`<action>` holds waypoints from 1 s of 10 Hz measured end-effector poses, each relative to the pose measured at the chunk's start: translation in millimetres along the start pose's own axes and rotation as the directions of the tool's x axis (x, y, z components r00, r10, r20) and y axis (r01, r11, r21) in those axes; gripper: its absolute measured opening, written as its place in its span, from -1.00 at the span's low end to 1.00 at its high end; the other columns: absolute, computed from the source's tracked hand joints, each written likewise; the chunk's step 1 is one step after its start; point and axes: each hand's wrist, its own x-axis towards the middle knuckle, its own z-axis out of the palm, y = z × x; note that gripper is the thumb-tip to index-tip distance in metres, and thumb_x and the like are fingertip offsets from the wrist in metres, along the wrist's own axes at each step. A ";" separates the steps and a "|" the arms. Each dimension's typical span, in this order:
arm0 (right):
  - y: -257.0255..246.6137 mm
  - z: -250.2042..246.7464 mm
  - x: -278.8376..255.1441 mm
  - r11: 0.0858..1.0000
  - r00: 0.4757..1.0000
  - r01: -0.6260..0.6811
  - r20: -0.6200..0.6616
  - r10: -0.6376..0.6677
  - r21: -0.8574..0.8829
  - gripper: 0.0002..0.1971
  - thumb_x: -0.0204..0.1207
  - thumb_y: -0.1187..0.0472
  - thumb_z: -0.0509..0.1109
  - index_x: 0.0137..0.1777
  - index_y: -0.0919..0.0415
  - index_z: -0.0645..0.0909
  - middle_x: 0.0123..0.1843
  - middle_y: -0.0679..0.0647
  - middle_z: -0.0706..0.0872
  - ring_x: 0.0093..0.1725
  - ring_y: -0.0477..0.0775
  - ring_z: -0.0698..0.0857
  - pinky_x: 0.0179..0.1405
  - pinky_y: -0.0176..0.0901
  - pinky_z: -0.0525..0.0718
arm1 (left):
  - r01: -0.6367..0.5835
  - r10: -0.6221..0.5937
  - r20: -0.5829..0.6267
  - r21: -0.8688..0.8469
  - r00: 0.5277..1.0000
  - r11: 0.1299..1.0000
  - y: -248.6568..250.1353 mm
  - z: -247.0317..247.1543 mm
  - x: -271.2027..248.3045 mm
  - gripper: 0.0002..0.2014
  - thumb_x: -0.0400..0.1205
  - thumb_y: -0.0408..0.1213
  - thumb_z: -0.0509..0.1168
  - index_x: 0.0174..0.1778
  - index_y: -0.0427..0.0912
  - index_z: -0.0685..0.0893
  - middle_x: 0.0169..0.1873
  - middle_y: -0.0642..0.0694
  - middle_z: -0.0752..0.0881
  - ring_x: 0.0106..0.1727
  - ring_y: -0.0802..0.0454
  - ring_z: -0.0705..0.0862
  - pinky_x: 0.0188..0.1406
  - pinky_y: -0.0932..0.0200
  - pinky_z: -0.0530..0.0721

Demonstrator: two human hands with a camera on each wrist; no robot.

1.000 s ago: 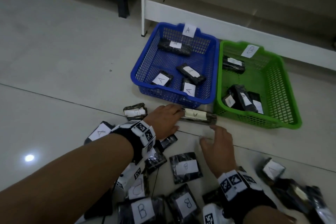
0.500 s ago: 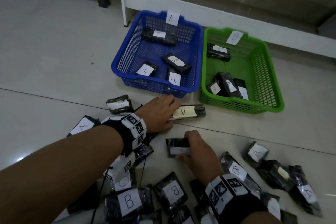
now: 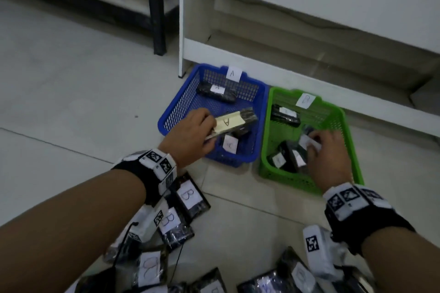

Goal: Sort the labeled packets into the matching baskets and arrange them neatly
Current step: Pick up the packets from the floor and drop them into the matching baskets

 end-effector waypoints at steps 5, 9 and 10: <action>113.3 26.3 44.5 0.784 0.780 -0.620 -0.127 0.613 -0.022 -0.79 0.46 0.25 0.34 0.06 0.04 0.69 -0.14 0.29 0.63 0.11 0.33 0.54 0.24 0.15 0.34 | 0.566 -0.515 0.451 0.027 0.729 0.824 -22.9 40.0 35.5 -0.64 0.50 0.10 0.40 -0.12 -0.17 0.67 -0.20 -0.13 0.66 -0.18 -0.04 0.60 -0.26 0.14 0.47; 138.3 55.5 33.5 0.725 0.699 -0.576 0.233 0.676 -0.378 -0.71 0.58 -0.01 0.15 0.07 0.17 0.55 0.50 0.44 0.30 0.50 0.49 0.24 0.49 0.37 0.15 | 0.523 -0.532 0.626 0.222 0.571 0.823 -18.6 47.1 49.5 -0.43 0.70 0.17 -0.02 0.18 -0.25 0.66 0.22 -0.35 0.64 0.21 -0.25 0.60 0.24 -0.02 0.49; 148.2 67.1 30.4 0.777 0.743 -0.418 0.315 0.591 -0.471 -0.72 0.61 0.09 0.07 -0.07 0.24 0.54 0.14 0.41 0.55 0.43 0.41 0.41 0.50 0.34 0.20 | 0.488 -0.525 0.470 0.210 0.710 0.847 -19.0 44.0 40.0 -0.43 0.63 0.27 -0.06 0.33 -0.01 0.58 0.30 -0.24 0.63 0.31 -0.27 0.57 0.41 -0.23 0.37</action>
